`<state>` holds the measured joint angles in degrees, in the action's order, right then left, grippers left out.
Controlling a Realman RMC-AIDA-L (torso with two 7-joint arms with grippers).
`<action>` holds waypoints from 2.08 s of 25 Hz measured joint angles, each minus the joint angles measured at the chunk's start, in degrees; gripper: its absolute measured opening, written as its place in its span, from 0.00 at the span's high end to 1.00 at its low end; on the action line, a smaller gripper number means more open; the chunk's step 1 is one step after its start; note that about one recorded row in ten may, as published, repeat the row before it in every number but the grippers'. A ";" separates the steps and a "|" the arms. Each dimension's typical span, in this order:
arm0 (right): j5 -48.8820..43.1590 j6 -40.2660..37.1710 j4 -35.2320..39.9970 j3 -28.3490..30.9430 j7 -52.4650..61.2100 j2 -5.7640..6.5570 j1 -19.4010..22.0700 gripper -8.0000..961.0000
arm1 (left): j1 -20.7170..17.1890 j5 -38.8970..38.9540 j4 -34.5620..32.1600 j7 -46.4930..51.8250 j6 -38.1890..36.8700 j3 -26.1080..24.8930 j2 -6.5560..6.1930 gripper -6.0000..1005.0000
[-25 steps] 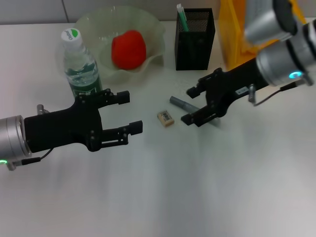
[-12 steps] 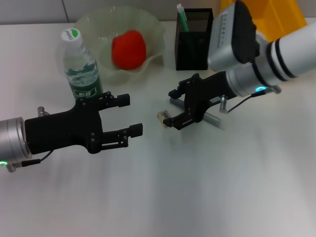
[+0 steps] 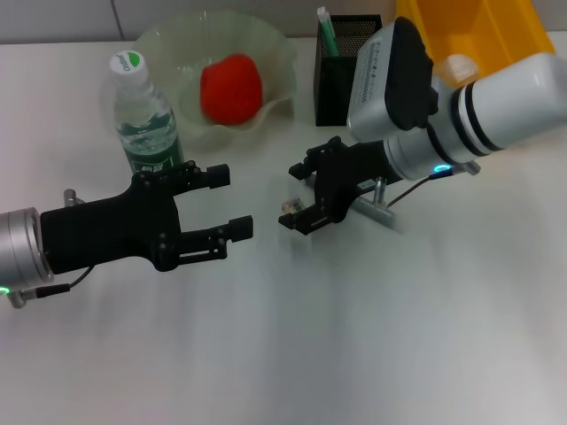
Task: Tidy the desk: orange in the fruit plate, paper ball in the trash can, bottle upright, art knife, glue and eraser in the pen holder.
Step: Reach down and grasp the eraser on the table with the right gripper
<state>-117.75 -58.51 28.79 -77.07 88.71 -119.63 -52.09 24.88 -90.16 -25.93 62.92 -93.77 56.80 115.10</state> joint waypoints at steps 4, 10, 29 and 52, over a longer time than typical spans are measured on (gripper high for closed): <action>0.24 1.61 -1.29 -1.56 -0.03 -0.16 -0.35 0.22 | -0.01 0.04 0.00 0.18 0.04 -0.07 -0.11 0.21; 1.40 2.41 -2.08 -2.61 -0.04 -0.20 -0.42 0.23 | -0.02 0.07 -0.63 0.34 0.02 -0.12 -0.16 0.21; 6.07 4.60 -4.91 -2.65 -3.94 -0.21 -0.26 0.27 | -0.09 0.16 -0.88 0.83 -0.50 -0.57 -0.58 0.21; 5.67 4.77 -5.98 -2.93 -3.43 -0.25 -0.73 0.39 | -0.63 0.16 -1.49 0.98 -1.53 -1.63 -0.74 0.21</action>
<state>-112.08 -53.75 22.81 -79.99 85.28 -119.88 -52.82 24.25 -90.00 -27.42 63.90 -95.30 55.17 114.36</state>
